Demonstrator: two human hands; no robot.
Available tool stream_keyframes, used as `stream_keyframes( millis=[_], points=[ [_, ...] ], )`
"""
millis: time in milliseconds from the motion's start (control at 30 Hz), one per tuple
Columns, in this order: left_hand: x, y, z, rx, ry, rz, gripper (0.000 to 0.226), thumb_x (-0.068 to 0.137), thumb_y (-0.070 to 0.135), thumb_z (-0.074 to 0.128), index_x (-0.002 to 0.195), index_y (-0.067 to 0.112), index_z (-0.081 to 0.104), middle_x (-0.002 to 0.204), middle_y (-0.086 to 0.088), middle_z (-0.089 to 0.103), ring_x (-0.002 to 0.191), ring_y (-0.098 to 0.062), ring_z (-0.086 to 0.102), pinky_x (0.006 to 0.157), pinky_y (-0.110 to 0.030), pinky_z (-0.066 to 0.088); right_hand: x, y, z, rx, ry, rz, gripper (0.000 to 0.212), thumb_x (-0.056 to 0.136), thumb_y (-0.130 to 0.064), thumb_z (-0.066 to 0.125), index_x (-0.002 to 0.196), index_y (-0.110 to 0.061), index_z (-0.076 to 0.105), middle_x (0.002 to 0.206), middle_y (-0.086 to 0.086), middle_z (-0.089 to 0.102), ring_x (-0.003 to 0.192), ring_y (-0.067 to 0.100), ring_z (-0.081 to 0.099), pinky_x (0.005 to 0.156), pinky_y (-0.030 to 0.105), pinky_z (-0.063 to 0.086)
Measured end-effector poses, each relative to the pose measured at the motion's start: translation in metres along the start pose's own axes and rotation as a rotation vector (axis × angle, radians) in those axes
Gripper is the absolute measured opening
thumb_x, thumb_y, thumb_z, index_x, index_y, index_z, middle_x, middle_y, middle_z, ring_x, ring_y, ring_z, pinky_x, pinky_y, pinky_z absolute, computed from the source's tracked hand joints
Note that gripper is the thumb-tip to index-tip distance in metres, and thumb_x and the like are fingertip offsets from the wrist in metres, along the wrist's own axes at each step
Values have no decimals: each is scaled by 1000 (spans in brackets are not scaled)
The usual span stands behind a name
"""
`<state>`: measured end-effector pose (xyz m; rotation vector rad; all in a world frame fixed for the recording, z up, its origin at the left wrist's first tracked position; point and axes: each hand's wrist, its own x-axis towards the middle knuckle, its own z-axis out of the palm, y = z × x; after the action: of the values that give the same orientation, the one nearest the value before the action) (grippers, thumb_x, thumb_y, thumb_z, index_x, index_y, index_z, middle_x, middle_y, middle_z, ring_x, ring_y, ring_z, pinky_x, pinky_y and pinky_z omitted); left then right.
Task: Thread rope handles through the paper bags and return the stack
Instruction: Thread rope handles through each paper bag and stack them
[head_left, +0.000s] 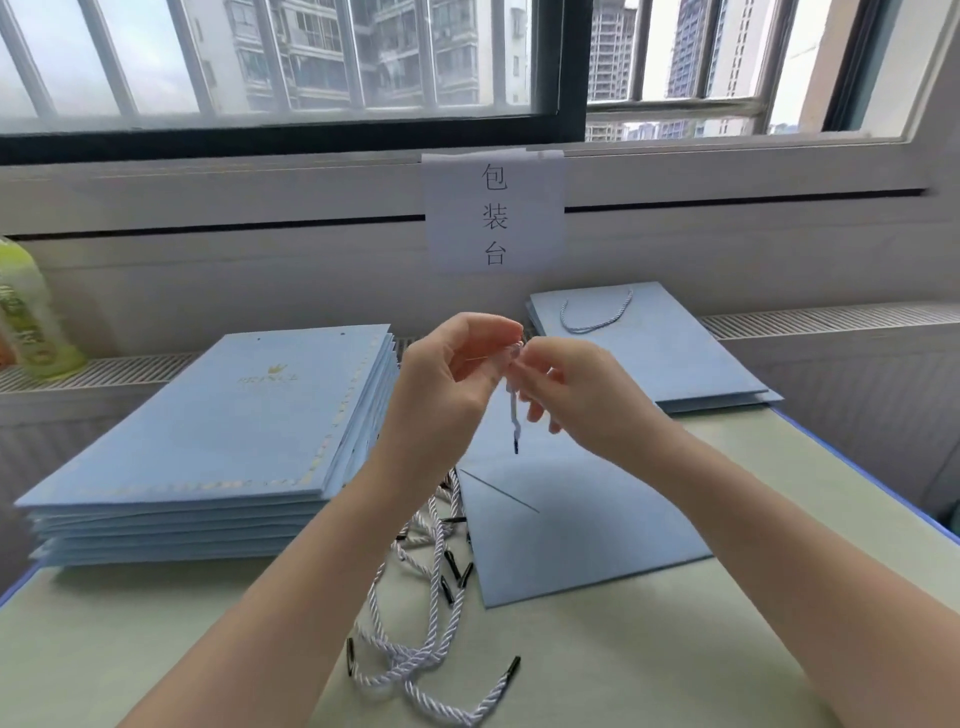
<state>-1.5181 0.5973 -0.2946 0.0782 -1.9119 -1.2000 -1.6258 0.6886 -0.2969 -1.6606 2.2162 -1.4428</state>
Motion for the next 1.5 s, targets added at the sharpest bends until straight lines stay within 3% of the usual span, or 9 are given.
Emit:
stream_keyframes(
  millis=[200, 367, 533, 667, 833, 1067, 1200, 1300, 1500],
  points=[
    [0, -13, -3, 124, -122, -106, 27, 83, -1, 67, 100, 19, 61, 92, 0, 68, 89, -8, 66, 83, -18, 51, 3, -3, -22, 443, 8, 161, 21, 98, -22, 47, 87, -5, 54, 78, 7, 65, 67, 13, 64, 59, 27, 55],
    [-6, -43, -1, 742, -499, -226, 21, 83, 23, 68, 102, 15, 63, 100, 0, 55, 101, -19, 53, 85, -30, 42, -3, 14, -7, -149, -425, 240, 31, 86, -44, 61, 104, -19, 55, 93, -3, 64, 81, 12, 61, 70, 25, 48],
    [-6, -46, -4, 981, -501, -188, 10, 89, 21, 55, 93, 20, 65, 95, 2, 58, 102, -22, 52, 88, -38, 43, -8, 16, -3, -541, -512, 148, 17, 88, -33, 61, 97, -19, 57, 81, -12, 49, 79, 11, 46, 59, 18, 35],
    [-8, -42, -1, 1082, -432, -79, 12, 97, 21, 42, 104, 18, 52, 102, -1, 61, 100, -23, 50, 81, -35, 38, -7, 12, -5, -517, -427, 164, 16, 95, -20, 43, 90, -7, 51, 82, -1, 53, 70, 16, 44, 54, 20, 33],
    [-8, -37, 0, 988, -190, 42, 16, 100, 26, 41, 106, 16, 51, 90, -1, 65, 85, -26, 58, 70, -32, 40, 2, 16, -15, -325, -54, 146, 10, 97, -17, 40, 93, -12, 49, 84, 6, 61, 72, 25, 53, 68, 39, 48],
    [-9, -45, -7, 1046, -199, -80, 24, 101, 24, 35, 105, 19, 59, 106, 6, 65, 100, -21, 56, 74, -31, 40, 9, 32, -42, -479, 340, 143, 10, 94, -11, 43, 93, -15, 52, 80, 6, 63, 77, 30, 56, 69, 42, 50],
    [-9, -35, -3, 1055, -200, -74, 35, 102, 34, 27, 107, 18, 58, 96, 0, 65, 91, -23, 58, 74, -34, 47, 9, 33, -43, -419, 85, 219, 17, 94, -12, 44, 99, -18, 58, 95, 5, 65, 85, 24, 58, 67, 31, 44],
    [-11, -36, 2, 1081, -228, -87, 30, 101, 32, 30, 111, 17, 55, 106, 1, 60, 99, -22, 55, 78, -35, 46, 3, 30, -23, -508, -152, 212, 19, 94, -16, 46, 108, -20, 57, 110, 3, 58, 95, 21, 55, 74, 30, 43],
    [-14, -43, 1, 1062, -280, -254, 31, 98, 19, 40, 128, 13, 43, 125, -9, 51, 110, -28, 52, 88, -36, 42, -7, 32, 0, -914, -297, -85, 40, 91, -17, 53, 127, -32, 44, 140, 0, 28, 130, 23, 24, 93, 40, 32]
  ],
)
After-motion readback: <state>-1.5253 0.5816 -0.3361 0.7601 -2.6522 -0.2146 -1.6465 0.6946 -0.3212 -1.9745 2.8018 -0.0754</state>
